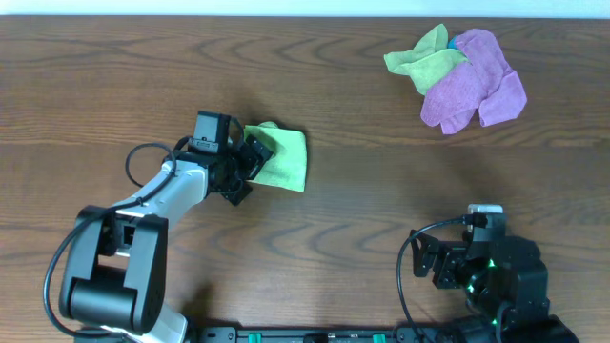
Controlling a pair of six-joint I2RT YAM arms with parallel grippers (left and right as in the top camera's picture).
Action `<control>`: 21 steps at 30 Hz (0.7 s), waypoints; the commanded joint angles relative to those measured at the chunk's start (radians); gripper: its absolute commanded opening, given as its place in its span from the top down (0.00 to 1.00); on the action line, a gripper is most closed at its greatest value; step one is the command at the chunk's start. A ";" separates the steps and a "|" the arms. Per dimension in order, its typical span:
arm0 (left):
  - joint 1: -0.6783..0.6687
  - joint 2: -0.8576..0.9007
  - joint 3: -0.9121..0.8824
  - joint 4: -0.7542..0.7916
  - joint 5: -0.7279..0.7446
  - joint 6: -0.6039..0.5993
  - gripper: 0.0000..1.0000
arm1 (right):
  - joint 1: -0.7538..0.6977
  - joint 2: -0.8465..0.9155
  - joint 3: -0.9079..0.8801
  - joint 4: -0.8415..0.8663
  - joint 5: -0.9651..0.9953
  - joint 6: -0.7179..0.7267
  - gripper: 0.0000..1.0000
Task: Fold the cloth
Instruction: 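Carry the folded green cloth with the left gripper to the far left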
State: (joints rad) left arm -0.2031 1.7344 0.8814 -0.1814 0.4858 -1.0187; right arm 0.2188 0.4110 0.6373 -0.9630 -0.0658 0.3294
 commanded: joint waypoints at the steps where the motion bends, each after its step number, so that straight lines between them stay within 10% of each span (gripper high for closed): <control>1: -0.009 0.040 -0.010 0.017 -0.027 -0.014 0.00 | -0.009 -0.005 -0.008 0.001 0.013 0.011 0.01; 8: -0.010 0.103 -0.010 0.091 -0.043 -0.037 0.28 | -0.009 -0.005 -0.008 0.001 0.013 0.011 0.01; 16: -0.014 0.126 -0.009 0.303 0.045 0.135 0.94 | -0.009 -0.005 -0.008 0.001 0.013 0.011 0.01; 21: -0.002 0.126 -0.007 0.407 0.116 0.159 0.94 | -0.009 -0.005 -0.008 0.001 0.013 0.011 0.01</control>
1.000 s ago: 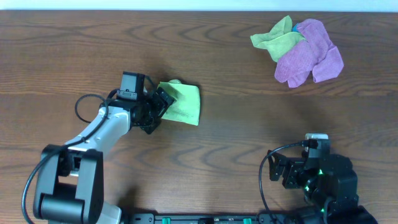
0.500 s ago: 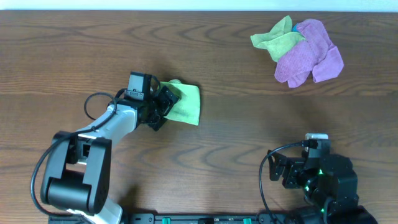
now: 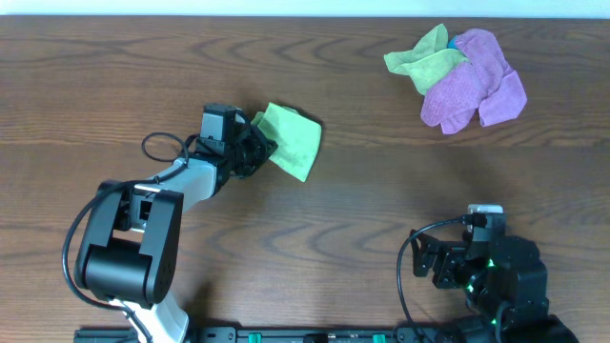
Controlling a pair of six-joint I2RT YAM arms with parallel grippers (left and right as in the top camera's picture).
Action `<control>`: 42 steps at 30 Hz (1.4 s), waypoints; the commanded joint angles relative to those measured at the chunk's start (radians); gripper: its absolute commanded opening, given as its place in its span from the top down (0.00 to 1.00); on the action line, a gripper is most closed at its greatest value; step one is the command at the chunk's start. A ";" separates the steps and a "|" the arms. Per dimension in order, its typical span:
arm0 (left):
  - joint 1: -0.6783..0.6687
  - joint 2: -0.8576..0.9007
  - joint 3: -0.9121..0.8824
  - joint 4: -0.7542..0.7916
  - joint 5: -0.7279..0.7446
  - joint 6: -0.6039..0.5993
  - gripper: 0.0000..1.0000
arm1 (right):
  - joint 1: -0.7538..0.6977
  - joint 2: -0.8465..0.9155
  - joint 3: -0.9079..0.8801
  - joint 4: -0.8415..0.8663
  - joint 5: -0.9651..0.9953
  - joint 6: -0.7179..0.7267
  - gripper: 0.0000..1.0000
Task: Fold the cloth
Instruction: 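Carry the folded green cloth with the left gripper to the far left, then lower the cloth onto the table and open the left gripper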
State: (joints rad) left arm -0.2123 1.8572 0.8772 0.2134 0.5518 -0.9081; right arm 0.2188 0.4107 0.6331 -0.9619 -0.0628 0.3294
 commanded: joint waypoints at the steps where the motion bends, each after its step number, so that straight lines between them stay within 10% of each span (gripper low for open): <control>1: 0.015 0.003 0.005 0.024 0.074 0.049 0.94 | -0.009 -0.005 -0.004 0.000 0.010 0.011 0.01; 16: 0.261 -0.071 0.436 -0.291 -0.004 0.123 0.94 | -0.009 -0.005 -0.004 0.000 0.010 0.011 0.01; 42: 0.427 0.348 0.835 -0.266 -0.219 0.215 0.94 | -0.009 -0.005 -0.004 0.000 0.010 0.011 0.01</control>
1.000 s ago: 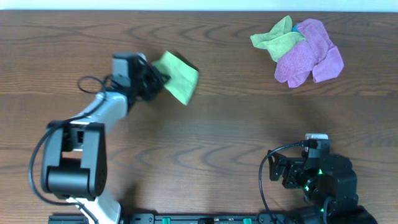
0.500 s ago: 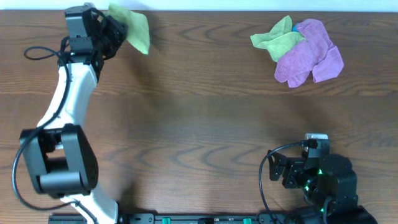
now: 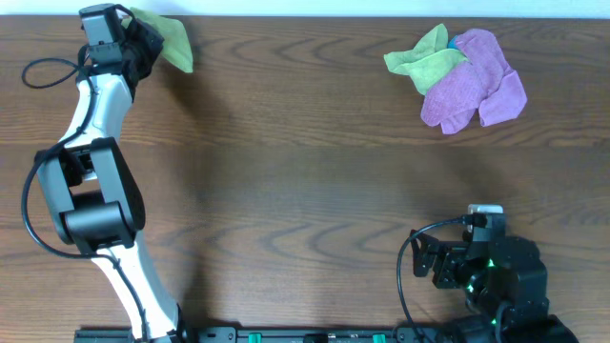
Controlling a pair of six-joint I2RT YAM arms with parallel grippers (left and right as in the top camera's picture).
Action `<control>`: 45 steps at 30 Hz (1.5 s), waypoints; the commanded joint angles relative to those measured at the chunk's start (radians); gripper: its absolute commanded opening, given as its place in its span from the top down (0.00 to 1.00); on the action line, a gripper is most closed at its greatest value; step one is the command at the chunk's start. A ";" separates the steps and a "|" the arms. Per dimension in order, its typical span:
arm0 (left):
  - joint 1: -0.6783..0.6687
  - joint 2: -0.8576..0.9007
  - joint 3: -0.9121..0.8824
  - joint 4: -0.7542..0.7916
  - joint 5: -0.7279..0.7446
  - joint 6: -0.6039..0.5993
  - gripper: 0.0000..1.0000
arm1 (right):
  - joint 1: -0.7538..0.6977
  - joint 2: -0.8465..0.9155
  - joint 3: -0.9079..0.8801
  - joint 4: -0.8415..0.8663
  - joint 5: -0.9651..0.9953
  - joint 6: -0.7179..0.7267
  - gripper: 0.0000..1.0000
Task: Fold the cloth
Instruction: 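Lower the cloth onto the table and open the left gripper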
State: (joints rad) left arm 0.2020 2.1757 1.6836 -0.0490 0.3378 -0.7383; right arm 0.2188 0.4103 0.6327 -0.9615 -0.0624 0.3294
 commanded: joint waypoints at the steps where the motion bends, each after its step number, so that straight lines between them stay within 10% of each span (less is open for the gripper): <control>1: 0.016 0.036 0.029 -0.006 -0.005 0.053 0.94 | -0.009 -0.005 -0.004 0.000 0.010 0.011 0.01; 26: 0.100 0.126 0.029 -0.073 -0.014 0.115 0.92 | -0.009 -0.005 -0.004 0.000 0.010 0.011 0.01; 34: 0.139 0.126 0.029 -0.151 0.004 0.120 0.31 | -0.009 -0.005 -0.004 0.000 0.010 0.011 0.01; 40: 0.163 0.107 0.029 -0.229 0.116 0.175 0.03 | -0.009 -0.004 -0.004 0.000 0.010 0.011 0.01; 45: 0.173 0.050 0.029 -0.327 0.100 0.221 0.05 | -0.009 -0.005 -0.004 0.000 0.010 0.011 0.01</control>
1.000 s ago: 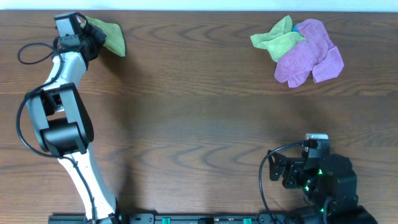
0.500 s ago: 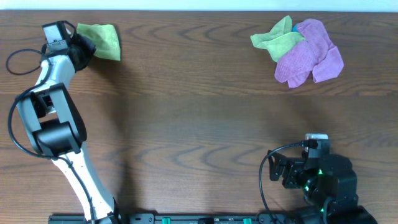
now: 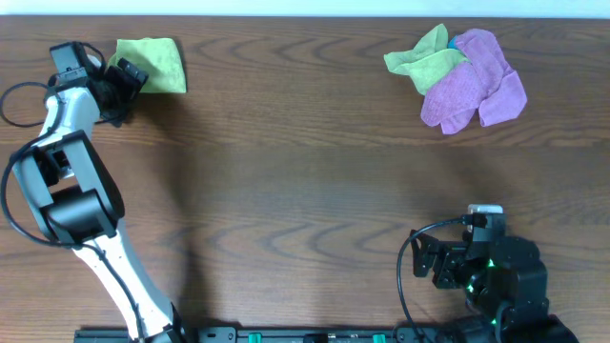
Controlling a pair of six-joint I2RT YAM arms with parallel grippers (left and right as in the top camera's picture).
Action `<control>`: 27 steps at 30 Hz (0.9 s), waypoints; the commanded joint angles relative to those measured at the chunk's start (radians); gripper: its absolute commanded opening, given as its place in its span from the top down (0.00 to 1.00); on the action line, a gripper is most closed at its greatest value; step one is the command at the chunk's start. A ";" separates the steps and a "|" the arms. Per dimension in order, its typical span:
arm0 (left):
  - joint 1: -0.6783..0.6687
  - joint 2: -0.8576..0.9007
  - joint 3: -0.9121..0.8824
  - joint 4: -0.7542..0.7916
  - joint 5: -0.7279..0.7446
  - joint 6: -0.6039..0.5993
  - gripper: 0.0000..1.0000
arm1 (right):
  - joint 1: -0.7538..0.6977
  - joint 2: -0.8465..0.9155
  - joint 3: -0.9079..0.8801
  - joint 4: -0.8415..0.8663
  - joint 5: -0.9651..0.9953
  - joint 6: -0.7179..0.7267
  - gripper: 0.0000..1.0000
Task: Fold the cloth
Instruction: 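Lower the cloth onto the table and open the left gripper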
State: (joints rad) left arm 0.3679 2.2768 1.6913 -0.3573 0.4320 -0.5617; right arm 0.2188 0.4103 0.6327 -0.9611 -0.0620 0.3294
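The green cloth (image 3: pixel 152 65) lies folded and flat on the table at the far left. My left gripper (image 3: pixel 128 74) sits at the cloth's left edge. Its fingers look spread and open, and their tips just overlap the cloth's edge. My right gripper (image 3: pixel 426 261) rests low at the near right, far from the cloth. It is too dark and small to show whether the jaws are apart.
A heap of cloths lies at the far right: a purple one (image 3: pixel 477 86) with a yellow-green one (image 3: pixel 424 59) tucked against it. The table's far edge (image 3: pixel 305 16) runs just behind the green cloth. A cable loops beside the right arm (image 3: pixel 491 276).
The green cloth was held up at the far left corner in my left gripper. Now it lies flat on the table, and the gripper has drawn back to its left edge.
My left gripper first gripped the folded green cloth left of the table's middle. Then it held the cloth slightly farther back and tilted. Later the cloth was at the far left corner, and now it lies there, let go. The right arm never moved.
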 commanded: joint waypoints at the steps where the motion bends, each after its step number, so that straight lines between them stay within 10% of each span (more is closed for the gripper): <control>1: 0.008 -0.070 0.021 -0.038 -0.011 0.055 0.04 | -0.009 -0.005 -0.004 -0.001 0.009 0.011 0.01; 27: -0.344 -0.494 0.021 -0.679 -0.214 0.299 0.05 | -0.009 -0.005 -0.004 -0.001 0.009 0.011 0.01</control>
State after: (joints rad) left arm 0.0387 1.8137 1.6966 -1.0084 0.2512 -0.2939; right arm 0.2188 0.4103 0.6327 -0.9615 -0.0624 0.3294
